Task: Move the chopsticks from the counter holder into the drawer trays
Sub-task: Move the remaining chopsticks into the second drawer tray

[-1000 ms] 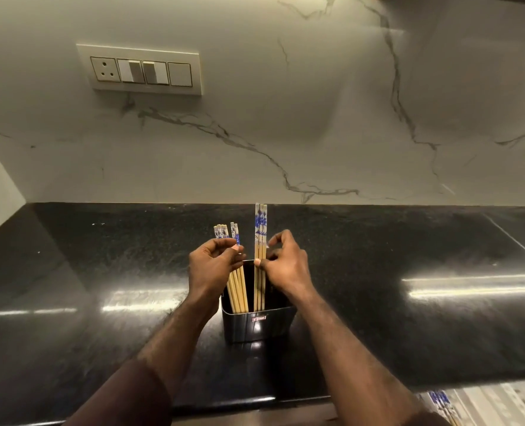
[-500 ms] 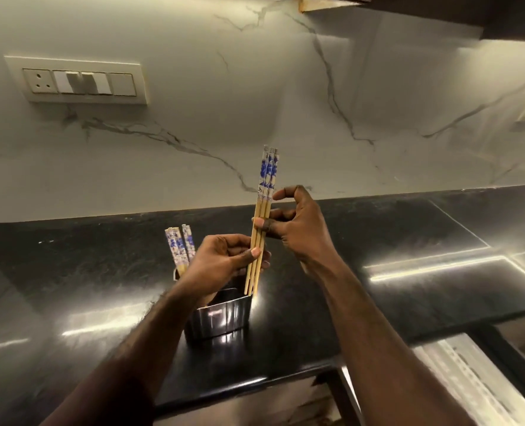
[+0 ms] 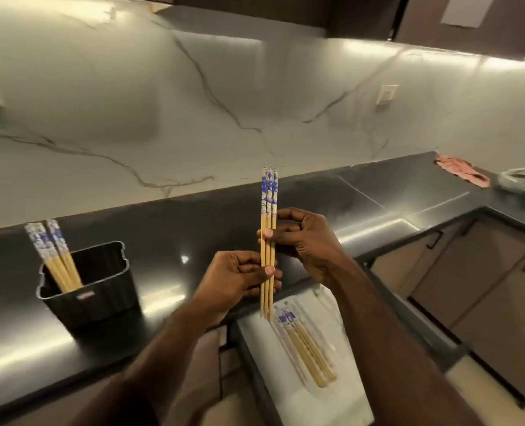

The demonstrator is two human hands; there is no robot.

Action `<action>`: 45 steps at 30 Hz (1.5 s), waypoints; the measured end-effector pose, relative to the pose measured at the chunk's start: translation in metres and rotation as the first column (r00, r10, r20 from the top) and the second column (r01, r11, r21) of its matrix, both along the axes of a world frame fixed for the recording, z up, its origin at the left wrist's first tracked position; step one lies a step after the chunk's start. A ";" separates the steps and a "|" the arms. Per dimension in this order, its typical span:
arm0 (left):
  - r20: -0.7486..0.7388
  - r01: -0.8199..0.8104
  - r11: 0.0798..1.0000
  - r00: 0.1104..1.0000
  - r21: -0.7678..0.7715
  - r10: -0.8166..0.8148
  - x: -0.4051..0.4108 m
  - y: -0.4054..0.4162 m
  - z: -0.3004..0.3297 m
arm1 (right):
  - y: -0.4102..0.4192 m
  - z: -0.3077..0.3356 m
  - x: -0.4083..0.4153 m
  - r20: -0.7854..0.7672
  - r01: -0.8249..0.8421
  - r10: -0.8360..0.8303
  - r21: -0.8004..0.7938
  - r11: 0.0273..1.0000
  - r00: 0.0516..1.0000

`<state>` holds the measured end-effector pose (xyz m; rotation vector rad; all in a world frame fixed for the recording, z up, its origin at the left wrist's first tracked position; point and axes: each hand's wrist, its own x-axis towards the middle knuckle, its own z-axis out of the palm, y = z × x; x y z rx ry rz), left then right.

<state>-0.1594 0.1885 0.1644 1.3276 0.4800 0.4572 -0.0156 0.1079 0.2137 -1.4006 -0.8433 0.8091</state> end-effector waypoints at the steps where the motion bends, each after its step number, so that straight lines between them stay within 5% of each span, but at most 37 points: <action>1: -0.001 0.005 1.000 1.000 -0.008 -0.005 0.012 -0.022 -0.001 | -0.021 -0.001 0.012 -0.009 0.003 -0.003 0.003 1.000 1.000; 11: -0.017 0.006 1.000 1.000 0.020 -0.006 0.139 -0.196 -0.028 | -0.194 -0.012 0.125 -0.039 0.064 -0.065 -0.032 0.997 0.997; 21: -0.124 -0.077 0.975 0.987 0.209 0.104 0.239 -0.222 -0.062 | -0.236 -0.034 0.207 -0.035 0.089 -0.092 -0.088 0.992 0.995; 34: -0.215 -0.171 0.979 0.966 -0.111 0.144 0.341 -0.192 -0.141 | -0.171 -0.130 0.330 -0.133 -0.107 0.065 -0.334 0.936 0.989; 40: -0.291 -0.304 0.872 0.936 -0.383 0.198 0.361 -0.194 -0.174 | -0.138 -0.171 0.355 -0.091 -0.252 0.240 -0.523 0.814 0.966; 45: -0.403 -0.422 0.798 0.881 -0.431 0.248 0.368 -0.196 -0.199 | -0.116 -0.203 0.362 -0.062 -0.350 0.400 -0.619 0.704 0.914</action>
